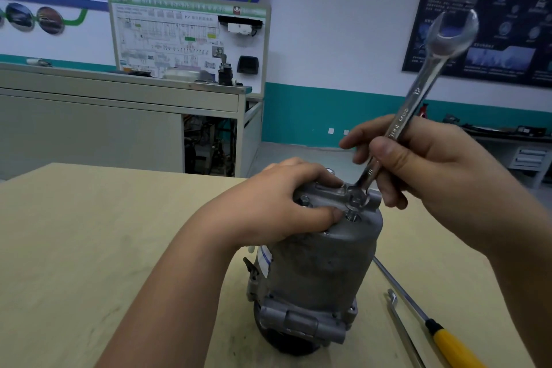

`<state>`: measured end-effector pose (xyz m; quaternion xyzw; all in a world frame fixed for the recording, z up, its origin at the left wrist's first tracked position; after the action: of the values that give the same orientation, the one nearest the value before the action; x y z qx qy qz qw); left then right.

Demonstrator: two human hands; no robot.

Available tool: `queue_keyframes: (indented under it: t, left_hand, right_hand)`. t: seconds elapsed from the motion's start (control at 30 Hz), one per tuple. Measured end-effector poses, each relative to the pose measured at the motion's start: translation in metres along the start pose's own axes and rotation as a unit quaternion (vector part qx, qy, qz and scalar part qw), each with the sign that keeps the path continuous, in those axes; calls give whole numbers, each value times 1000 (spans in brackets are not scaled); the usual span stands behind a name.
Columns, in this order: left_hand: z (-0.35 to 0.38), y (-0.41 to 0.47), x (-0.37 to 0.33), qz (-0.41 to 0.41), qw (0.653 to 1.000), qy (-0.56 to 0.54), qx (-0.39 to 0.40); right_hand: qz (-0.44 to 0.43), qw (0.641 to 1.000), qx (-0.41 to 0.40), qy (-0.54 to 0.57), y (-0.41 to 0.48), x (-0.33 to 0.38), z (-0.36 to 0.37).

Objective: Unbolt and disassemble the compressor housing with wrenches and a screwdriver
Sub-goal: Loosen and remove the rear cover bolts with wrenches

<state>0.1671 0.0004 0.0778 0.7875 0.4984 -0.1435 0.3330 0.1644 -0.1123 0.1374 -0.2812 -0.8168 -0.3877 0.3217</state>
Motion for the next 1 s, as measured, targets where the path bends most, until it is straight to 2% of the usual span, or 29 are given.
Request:
queue_keyframes:
  t: [0.23,0.4,1.0]
  left_hand:
    - [0,-1,-1,5,1000,8,0]
    - [0,-1,-2,6,1000,9,-2]
    - [0,-1,-1,1,1000,11,5]
  right_hand:
    - [13,997,-41,68,1,-9,-10]
    - [25,998,-47,31,5,-18,-7]
    - [-26,997,-51,48,-1,-13,-4]
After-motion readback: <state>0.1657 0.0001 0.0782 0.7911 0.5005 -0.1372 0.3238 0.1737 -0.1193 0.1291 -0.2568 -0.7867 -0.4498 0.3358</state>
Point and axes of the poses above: each hand's wrist, its own y-axis towards the middle knuckle, its own z-axis out of the palm, x = y × z, the point moved 9 cm from there along y, towards the middle knuckle, and after that the axes turned 8 degrees about z, right-handed, at the moved point
